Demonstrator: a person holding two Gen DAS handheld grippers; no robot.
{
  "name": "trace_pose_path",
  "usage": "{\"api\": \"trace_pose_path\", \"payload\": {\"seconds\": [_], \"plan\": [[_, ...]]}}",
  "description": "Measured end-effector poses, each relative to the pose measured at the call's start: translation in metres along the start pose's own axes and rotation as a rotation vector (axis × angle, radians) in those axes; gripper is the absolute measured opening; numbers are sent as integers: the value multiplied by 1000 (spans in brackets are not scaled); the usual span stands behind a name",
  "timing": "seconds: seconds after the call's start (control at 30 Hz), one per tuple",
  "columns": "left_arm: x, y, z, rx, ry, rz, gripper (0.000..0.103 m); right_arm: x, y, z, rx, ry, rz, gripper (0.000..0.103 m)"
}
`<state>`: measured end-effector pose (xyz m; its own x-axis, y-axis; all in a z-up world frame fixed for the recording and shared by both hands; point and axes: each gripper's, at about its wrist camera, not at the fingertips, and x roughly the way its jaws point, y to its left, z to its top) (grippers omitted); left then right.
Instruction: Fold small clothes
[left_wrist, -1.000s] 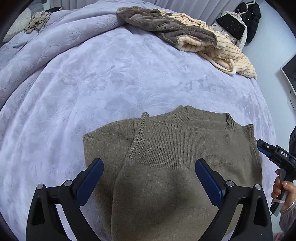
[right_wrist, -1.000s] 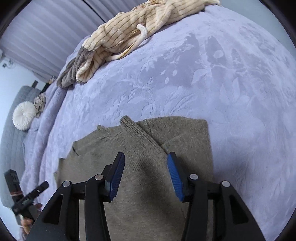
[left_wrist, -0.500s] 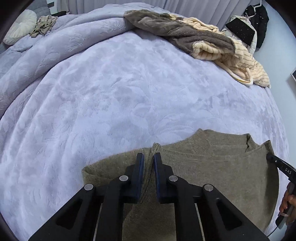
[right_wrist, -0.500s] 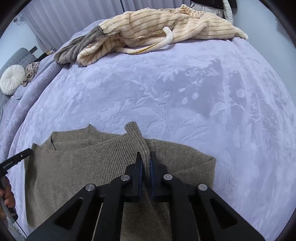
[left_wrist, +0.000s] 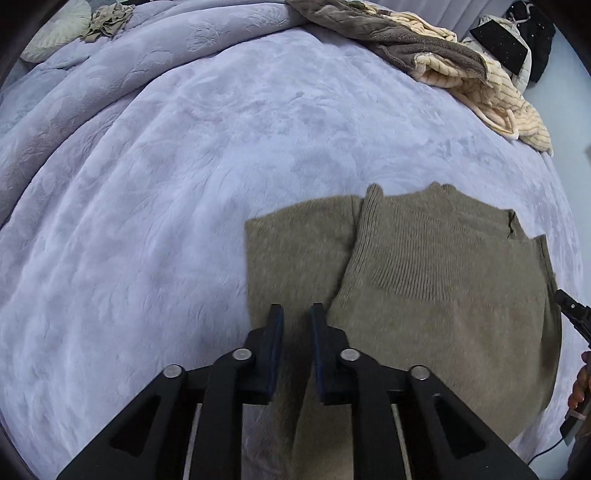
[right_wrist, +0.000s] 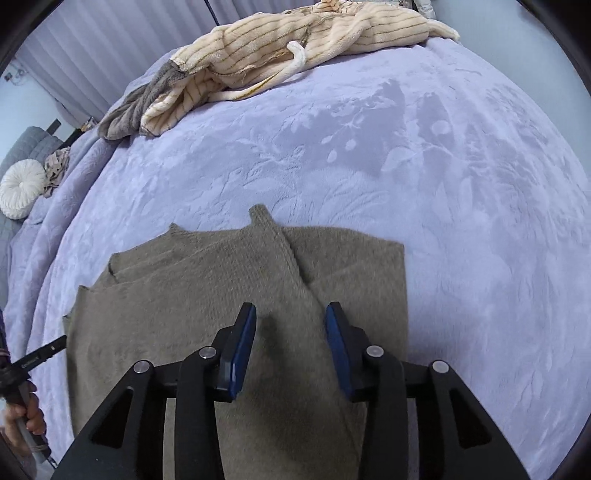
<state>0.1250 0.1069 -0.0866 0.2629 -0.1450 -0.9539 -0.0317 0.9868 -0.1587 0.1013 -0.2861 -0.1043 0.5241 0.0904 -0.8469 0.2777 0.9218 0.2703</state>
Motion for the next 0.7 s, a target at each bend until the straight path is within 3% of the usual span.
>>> {"api": "trace_pose_path", "payload": {"seconds": [0.07, 0.2, 0.5, 0.6, 0.7], "plan": [[-10, 3, -14, -15, -22, 23, 92, -10, -2, -16, 26, 2, 16, 45], [-18, 4, -33, -6, -24, 6, 93, -27, -9, -40, 61, 4, 10, 47], [-22, 21, -77, -54, 98, -106, 92, -59, -49, -89, 197, 46, -44, 49], [-24, 25, -94, -86, 150, -200, 92, -70, -67, -121, 331, 70, 4, 51], [-24, 19, -106, -71, 163, -240, 89, -70, -80, -150, 462, 103, 60, 53]]}}
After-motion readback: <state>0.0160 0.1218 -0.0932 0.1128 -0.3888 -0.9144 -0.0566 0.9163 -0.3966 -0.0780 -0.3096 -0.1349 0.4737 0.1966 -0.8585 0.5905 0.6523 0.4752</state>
